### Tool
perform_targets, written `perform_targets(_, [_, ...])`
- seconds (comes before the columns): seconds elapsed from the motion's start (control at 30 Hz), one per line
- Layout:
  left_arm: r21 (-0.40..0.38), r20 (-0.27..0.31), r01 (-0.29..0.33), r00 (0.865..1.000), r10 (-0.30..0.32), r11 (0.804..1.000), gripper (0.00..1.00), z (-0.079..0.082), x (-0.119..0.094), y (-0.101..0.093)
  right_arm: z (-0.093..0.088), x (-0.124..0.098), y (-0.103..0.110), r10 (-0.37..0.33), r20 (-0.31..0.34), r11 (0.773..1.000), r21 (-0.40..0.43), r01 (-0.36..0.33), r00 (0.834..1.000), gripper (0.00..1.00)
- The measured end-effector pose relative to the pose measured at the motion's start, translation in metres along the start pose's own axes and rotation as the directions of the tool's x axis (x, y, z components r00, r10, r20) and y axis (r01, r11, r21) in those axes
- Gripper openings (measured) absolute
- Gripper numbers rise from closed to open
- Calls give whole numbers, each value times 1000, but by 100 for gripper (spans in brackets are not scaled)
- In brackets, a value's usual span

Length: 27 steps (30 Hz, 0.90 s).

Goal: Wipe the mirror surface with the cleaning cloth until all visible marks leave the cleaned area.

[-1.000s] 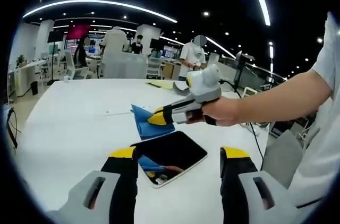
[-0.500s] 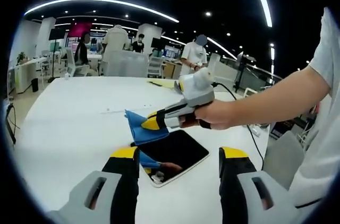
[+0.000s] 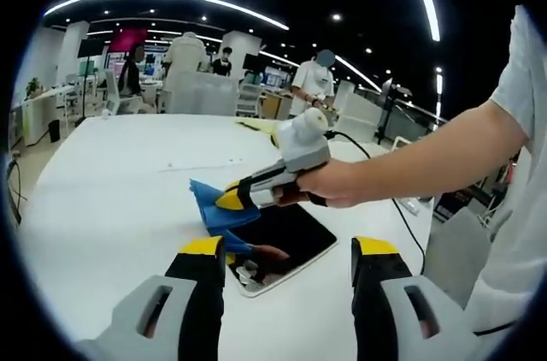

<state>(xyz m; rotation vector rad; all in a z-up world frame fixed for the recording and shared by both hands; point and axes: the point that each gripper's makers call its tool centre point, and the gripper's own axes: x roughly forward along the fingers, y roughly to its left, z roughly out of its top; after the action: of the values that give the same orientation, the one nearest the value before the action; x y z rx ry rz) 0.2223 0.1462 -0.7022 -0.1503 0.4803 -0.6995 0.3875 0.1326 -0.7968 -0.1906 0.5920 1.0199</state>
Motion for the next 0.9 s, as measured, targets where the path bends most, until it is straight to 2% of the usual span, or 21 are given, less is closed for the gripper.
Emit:
perform_targets(0.27, [-14,3,-3,1000,3,1000,59,1,1,2,-5,3,-3,4,-6,1000,3,-4,1000,2])
perform_targets(0.4, [-19,2,-4,1000,4,1000,59,0,2,4,-18,12,-9,-17,-48,1000,5,17,999,2])
perform_targets(0.5, [-23,0,-5,1000,5,1000,59,-1,2,4,-23,16,-9,-22,-53,1000,19,23,998,2])
perform_targets(0.77, [-35,-6,-4,1000,4,999,58,-7,2,6,-23,30,-9,-31,-62,1000,-1,31,998,2])
perform_targets(0.83, [-37,-8,-3,1000,3,999,58,-8,1,6,-27,32,-11,-34,-70,999,16,35,997,2])
perform_targets(0.9, [-39,-19,-3,1000,2,999,58,-12,1,8,-39,33,-11,-45,-102,999,23,48,994,2])
